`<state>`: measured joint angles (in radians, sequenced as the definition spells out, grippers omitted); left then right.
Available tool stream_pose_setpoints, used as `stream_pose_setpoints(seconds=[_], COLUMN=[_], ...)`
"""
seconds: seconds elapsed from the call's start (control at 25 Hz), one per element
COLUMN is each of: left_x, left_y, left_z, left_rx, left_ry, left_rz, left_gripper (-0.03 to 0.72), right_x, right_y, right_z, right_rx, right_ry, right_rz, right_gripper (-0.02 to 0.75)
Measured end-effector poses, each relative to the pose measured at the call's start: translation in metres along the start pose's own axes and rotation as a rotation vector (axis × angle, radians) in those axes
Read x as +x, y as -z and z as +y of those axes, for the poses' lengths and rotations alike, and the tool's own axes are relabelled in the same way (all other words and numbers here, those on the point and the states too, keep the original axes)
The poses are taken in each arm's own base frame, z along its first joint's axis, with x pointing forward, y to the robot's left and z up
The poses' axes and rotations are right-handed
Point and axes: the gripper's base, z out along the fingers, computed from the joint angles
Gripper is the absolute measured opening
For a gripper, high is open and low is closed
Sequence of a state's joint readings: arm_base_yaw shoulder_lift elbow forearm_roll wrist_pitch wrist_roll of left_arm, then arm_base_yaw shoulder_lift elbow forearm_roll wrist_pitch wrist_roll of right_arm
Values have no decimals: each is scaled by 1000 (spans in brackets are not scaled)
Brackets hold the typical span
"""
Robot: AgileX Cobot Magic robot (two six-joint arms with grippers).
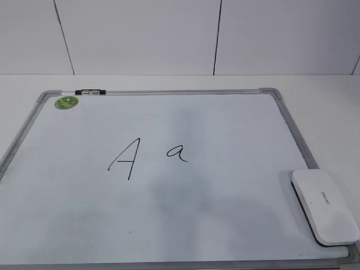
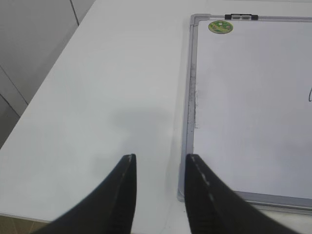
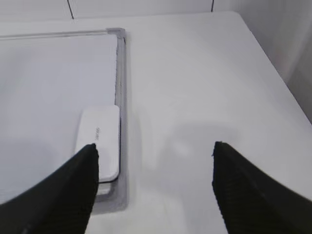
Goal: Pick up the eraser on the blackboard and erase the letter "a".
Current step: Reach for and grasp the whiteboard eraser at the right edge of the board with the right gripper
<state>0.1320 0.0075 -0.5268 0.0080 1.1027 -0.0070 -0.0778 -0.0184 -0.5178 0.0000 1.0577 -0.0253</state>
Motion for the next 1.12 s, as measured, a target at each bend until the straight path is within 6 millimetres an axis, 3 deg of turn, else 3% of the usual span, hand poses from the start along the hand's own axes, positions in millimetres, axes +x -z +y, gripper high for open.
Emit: stream_pose_setpoints(seconds=[0.24,0.6,1.12], left_x=[0,0,0], left_y=[0,0,0], left_z=[0,0,0], left_rx=[0,0,0], left_ry=[0,0,0], left_rz=[0,0,0], left_gripper=[235,236,236], right_x=[-14,-38,-88], right_y=[-3,-40,-62], right_z=[9,22,22], right_rx=[-102,-254,-276], right_ry=[14,44,80], right_rz=[-99,27,94], right_gripper=[569,569,569])
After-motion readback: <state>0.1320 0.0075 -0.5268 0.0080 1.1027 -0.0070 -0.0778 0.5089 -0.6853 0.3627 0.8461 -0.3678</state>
